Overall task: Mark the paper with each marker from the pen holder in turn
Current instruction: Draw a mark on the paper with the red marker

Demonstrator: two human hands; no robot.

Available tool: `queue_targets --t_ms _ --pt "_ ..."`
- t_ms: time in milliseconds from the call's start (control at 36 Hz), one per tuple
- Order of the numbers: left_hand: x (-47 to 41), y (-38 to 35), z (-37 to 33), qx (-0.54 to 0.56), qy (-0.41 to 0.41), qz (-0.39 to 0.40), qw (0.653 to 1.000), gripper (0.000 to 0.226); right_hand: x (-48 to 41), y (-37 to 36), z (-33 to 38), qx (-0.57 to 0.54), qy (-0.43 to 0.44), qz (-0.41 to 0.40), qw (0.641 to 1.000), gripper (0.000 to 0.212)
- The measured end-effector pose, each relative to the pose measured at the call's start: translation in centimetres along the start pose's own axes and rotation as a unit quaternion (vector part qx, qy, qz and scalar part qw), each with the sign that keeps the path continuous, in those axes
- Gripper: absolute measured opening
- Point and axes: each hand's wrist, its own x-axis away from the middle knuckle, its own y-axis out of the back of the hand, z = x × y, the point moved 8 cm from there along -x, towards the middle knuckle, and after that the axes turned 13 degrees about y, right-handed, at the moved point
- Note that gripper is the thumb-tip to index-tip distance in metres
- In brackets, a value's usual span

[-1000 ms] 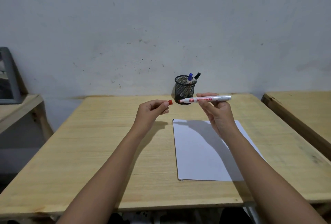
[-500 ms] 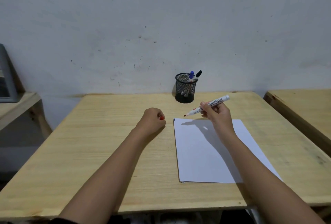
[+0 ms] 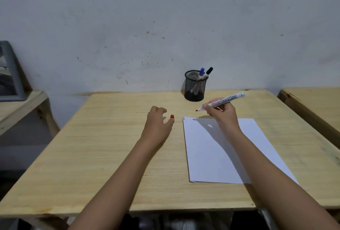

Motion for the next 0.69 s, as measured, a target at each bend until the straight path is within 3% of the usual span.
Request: queue_targets --t_ms 83,250,389,528,694 --pt "1.7 -0.1 -0.8 -0.019 -0.055 -0.026 0.998 0.032 0.0 -0.5 -0.5 0.008 -0.012 -0.004 1.0 0.012" --pt "3.9 -2.2 -2.0 -0.091 -0.153 0.017 0.984 0.035 -0.4 -2.3 -1.5 -0.051 -0.056 -0.022 0.997 0.011" --pt "4.2 -3.7 -1.8 -0.125 -0.163 0.062 0.977 0.039 -0.7 -2.9 -2.5 -0.032 -0.075 -0.03 0.996 0.01" --pt "4.0 -4.7 -0.2 -0.139 -0.122 0.106 0.977 0.047 -0.7 -3.4 -3.5 0.01 -0.097 -0.038 0.994 0.026" --pt "4.4 -4.7 -0.3 -0.14 -0.124 0.104 0.977 0.047 0.5 -4.5 -3.3 0.015 -0.096 -0.053 0.994 0.014"
